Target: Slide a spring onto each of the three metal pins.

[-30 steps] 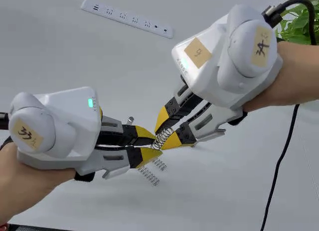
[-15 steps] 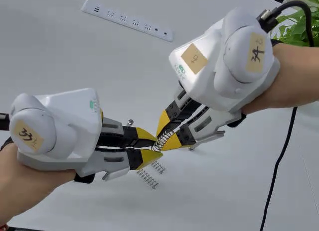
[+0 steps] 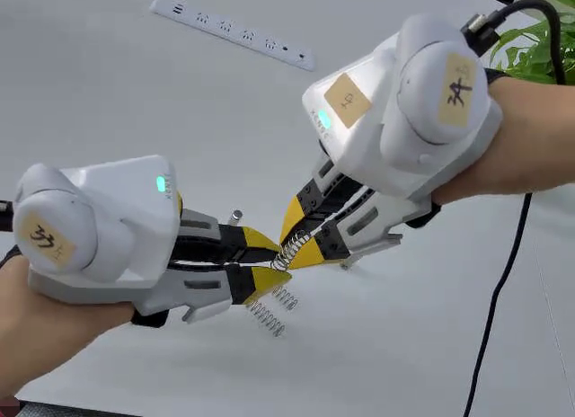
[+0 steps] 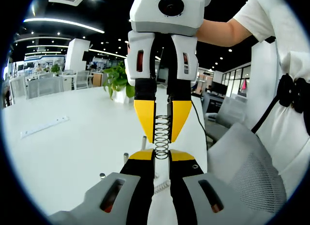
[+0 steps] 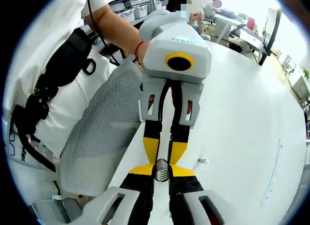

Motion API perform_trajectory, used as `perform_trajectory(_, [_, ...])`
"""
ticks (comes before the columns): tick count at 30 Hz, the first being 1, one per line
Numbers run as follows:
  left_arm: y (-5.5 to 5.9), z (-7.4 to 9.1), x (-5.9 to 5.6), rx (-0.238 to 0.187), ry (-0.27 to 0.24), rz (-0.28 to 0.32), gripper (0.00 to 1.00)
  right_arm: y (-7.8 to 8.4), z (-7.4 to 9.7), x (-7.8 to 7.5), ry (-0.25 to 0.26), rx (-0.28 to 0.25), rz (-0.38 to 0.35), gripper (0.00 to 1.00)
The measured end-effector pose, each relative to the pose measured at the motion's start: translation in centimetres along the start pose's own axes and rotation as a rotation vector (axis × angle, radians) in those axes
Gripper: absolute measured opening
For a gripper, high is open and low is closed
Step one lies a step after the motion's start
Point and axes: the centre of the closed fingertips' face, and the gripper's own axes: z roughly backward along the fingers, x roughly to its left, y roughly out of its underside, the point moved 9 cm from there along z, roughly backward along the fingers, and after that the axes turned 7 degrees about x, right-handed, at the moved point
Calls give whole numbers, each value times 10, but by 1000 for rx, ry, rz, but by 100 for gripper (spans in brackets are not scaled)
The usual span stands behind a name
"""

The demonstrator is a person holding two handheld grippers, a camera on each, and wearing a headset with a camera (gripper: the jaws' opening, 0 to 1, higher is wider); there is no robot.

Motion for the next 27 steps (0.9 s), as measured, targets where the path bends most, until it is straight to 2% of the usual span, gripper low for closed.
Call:
perform_trajectory(5, [2, 1, 1, 1, 2, 17, 8, -1, -2, -1, -4, -3, -9, 7])
perform_trajectory(7, [2, 2, 1, -11, 4, 30, 9, -2, -2, -2, -4, -6, -11, 7])
perform_trajectory(15, [8, 9, 3, -8, -20, 49, 13, -5, 1, -9, 11, -36, -38, 7])
perform_trajectory(18, [14, 14, 6, 6, -47, 51, 15, -4, 2, -12, 24, -39, -49, 7])
perform_trajectory(21, [20, 23, 11, 26, -96, 37, 19, -3, 4, -19, 53, -41, -71, 8])
perform_trajectory(23, [22, 28, 12, 32, -109, 35, 22, -3, 5, -22, 79, -43, -92, 8])
perform_trajectory(27, [31, 38, 17, 60, -160, 26, 31, 0, 3, -31, 127, -33, -128, 8])
